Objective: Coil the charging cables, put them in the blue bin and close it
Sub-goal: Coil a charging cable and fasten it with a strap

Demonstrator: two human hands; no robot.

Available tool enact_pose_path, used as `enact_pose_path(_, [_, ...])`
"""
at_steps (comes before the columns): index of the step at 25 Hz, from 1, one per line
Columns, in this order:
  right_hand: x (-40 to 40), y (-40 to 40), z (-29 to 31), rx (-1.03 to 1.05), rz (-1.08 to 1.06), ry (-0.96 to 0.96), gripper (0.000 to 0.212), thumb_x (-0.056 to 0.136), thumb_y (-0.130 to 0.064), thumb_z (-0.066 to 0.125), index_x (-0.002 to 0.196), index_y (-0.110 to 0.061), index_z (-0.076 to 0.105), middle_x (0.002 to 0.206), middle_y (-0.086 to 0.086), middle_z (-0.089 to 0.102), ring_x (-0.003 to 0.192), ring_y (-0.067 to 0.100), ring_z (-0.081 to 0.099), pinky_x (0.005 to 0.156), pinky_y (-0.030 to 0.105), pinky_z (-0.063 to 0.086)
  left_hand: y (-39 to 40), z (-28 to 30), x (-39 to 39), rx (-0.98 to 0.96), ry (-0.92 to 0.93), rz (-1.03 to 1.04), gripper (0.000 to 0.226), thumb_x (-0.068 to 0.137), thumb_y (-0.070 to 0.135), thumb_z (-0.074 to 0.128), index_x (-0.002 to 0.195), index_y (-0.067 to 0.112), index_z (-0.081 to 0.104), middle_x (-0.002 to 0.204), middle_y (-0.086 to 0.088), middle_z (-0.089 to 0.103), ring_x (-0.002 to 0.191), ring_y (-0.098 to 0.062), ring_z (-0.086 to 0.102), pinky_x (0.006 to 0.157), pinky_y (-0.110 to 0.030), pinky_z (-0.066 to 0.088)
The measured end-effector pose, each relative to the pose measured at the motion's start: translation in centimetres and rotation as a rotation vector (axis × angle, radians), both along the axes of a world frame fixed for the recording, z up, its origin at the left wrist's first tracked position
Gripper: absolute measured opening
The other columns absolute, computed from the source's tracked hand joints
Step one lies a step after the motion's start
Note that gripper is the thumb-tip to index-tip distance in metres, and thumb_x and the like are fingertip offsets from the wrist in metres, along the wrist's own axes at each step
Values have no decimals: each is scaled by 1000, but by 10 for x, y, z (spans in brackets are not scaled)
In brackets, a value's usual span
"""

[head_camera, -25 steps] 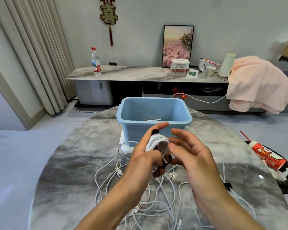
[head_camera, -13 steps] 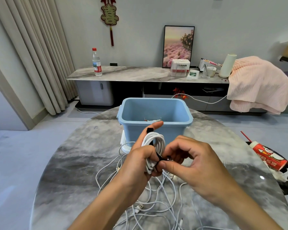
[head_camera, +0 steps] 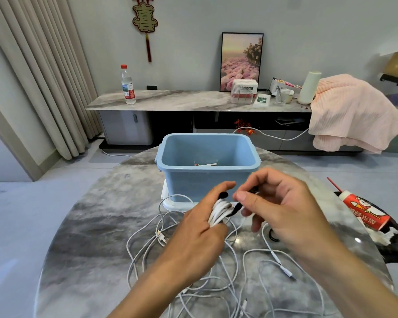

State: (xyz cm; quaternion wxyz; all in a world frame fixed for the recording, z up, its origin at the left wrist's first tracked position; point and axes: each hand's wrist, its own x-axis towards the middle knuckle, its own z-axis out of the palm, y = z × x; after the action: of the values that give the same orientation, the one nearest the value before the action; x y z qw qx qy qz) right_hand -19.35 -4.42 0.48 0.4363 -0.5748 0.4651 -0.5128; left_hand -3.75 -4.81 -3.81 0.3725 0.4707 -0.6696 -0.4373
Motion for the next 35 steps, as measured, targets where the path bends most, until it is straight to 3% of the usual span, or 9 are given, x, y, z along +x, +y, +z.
enact_pose_path(3, [10, 0, -8, 239, 5, -141, 10, 80, -3, 74, 88, -2, 69, 69, 14, 65, 53, 18, 58, 47, 30, 53, 1, -3, -1, -91, -128, 14, 76, 72, 23, 40, 139, 57, 31, 138, 26, 51, 124, 5, 46, 107, -31, 40])
enact_pose_path(7, [17, 2, -8, 248, -35, -86, 14, 75, -7, 80, 85, -1, 72, 66, 12, 67, 51, 15, 60, 47, 28, 52, 4, -2, 0, -139, -203, 20, 78, 75, 24, 39, 141, 62, 22, 140, 24, 49, 130, 4, 42, 109, -29, 37])
enact_pose_path(13, [16, 2, -2, 228, -89, -133, 2, 81, 1, 72, 80, 0, 71, 62, 10, 67, 50, 15, 60, 50, 29, 57, 2, 4, 3, -58, -62, 8, 76, 69, 21, 41, 134, 60, 37, 120, 24, 61, 91, 4, 53, 81, -19, 40])
enact_pose_path(15, [16, 3, 0, 200, -105, -91, 7, 82, 2, 70, 77, -2, 72, 60, 9, 67, 50, 15, 60, 50, 30, 57, 1, 6, 4, 13, 46, 0, 70, 69, 16, 45, 125, 59, 46, 100, 26, 65, 79, 4, 55, 75, -22, 41])
enact_pose_path(18, [16, 5, 2, 58, -164, 61, 17, 80, 0, 70, 69, -13, 74, 59, 9, 68, 49, 18, 62, 48, 29, 55, 2, 12, 3, 133, 160, -65, 62, 79, 11, 54, 118, 59, 46, 68, 15, 57, 62, -12, 47, 62, -26, 39])
enact_pose_path(24, [11, 8, 7, -62, -154, 88, 16, 76, -1, 76, 67, -13, 74, 58, 6, 68, 47, 16, 62, 47, 27, 54, 6, 14, 0, 239, 512, -168, 20, 89, 35, 57, 109, 37, 54, 79, -4, 50, 60, -17, 38, 55, -30, 25])
enact_pose_path(26, [7, 6, 9, -26, -43, -69, 14, 71, 0, 83, 77, -10, 75, 65, 6, 69, 56, 16, 64, 56, 30, 59, 4, 14, 1, 271, 571, -151, 18, 88, 37, 57, 105, 35, 54, 79, -5, 52, 56, -16, 39, 56, -32, 20])
enact_pose_path(29, [1, 1, 5, 32, 105, -216, 36, 63, 5, 83, 96, -6, 72, 81, 10, 71, 73, 19, 67, 75, 37, 62, 3, 15, 4, 327, 640, -129, 18, 86, 38, 58, 103, 33, 54, 80, -7, 52, 53, -14, 40, 56, -30, 19])
enact_pose_path(35, [5, -3, -4, 107, 85, -257, 35, 59, -6, 81, 94, -11, 76, 80, 8, 71, 73, 18, 68, 72, 28, 58, 3, 17, 3, 342, 640, -64, 26, 87, 51, 64, 100, 31, 53, 76, -4, 52, 52, -13, 39, 54, -28, 18])
